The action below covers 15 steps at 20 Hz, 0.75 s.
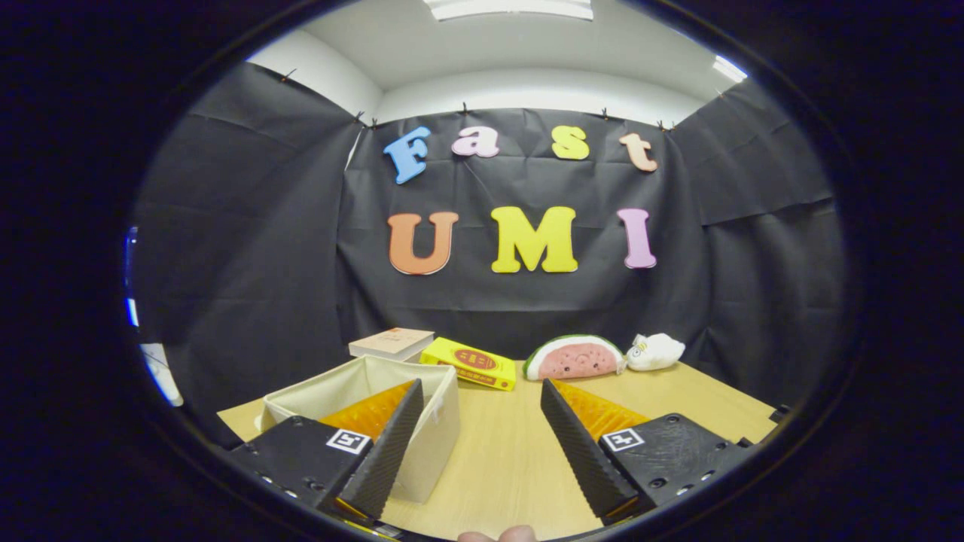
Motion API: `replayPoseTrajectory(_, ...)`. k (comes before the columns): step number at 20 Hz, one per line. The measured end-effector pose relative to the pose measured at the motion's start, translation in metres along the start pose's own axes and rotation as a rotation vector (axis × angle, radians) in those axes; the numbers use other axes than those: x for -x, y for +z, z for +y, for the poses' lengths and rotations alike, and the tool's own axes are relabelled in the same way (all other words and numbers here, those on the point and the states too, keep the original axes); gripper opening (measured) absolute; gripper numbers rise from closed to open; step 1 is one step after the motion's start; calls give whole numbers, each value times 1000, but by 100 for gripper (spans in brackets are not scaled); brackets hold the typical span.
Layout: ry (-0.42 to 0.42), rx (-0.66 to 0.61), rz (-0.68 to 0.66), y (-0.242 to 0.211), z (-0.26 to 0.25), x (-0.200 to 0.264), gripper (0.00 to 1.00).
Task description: Open the storage box then place both shoes into the box .Put the left shoe in first, then the right shoe, with the right side of both shoes facing outward in a uniform manner.
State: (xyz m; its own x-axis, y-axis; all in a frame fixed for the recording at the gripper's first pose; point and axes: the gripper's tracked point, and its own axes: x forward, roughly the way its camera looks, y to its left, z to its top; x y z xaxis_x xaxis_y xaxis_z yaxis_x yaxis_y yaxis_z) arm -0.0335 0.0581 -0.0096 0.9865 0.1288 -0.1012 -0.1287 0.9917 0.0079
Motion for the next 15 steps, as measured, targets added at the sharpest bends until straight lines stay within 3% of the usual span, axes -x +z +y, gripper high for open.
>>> replayPoseTrajectory(12,21,-31,-42,-8,27,0,96)
replayPoseTrajectory(15,28,14,-34,-14,35,-2,95)
